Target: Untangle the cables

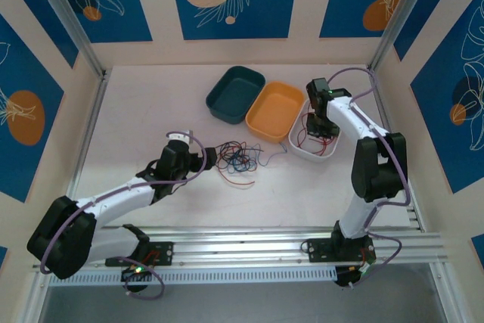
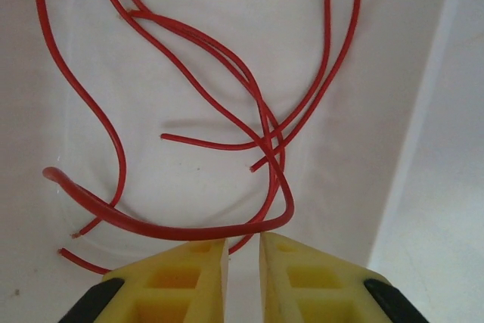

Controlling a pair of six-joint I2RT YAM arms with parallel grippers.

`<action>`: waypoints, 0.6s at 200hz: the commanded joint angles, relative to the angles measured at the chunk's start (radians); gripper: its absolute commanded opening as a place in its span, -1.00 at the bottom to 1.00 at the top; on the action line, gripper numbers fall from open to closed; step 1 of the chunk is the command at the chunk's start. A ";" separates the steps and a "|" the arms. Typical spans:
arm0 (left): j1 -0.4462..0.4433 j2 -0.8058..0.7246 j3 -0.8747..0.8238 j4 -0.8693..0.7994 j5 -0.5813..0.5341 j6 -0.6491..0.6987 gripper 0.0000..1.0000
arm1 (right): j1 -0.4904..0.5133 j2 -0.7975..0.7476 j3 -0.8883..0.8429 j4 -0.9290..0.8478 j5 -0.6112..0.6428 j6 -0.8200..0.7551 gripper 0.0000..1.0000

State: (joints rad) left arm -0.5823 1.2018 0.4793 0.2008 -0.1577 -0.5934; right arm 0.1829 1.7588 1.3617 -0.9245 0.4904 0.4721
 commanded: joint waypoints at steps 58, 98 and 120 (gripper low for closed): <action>0.014 -0.027 0.031 -0.024 0.001 -0.006 1.00 | 0.105 -0.103 0.090 -0.188 0.137 0.048 -0.31; 0.013 -0.017 0.046 -0.024 0.019 -0.009 1.00 | 0.162 -0.214 0.137 -0.235 0.144 0.066 -0.16; 0.015 -0.015 0.046 -0.024 0.025 -0.020 1.00 | 0.192 -0.274 0.142 -0.194 0.081 0.066 -0.10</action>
State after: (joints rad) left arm -0.5823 1.1946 0.4961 0.1905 -0.1566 -0.5968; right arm 0.3481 1.5517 1.4799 -1.1107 0.6052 0.5179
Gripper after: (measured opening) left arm 0.998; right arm 0.444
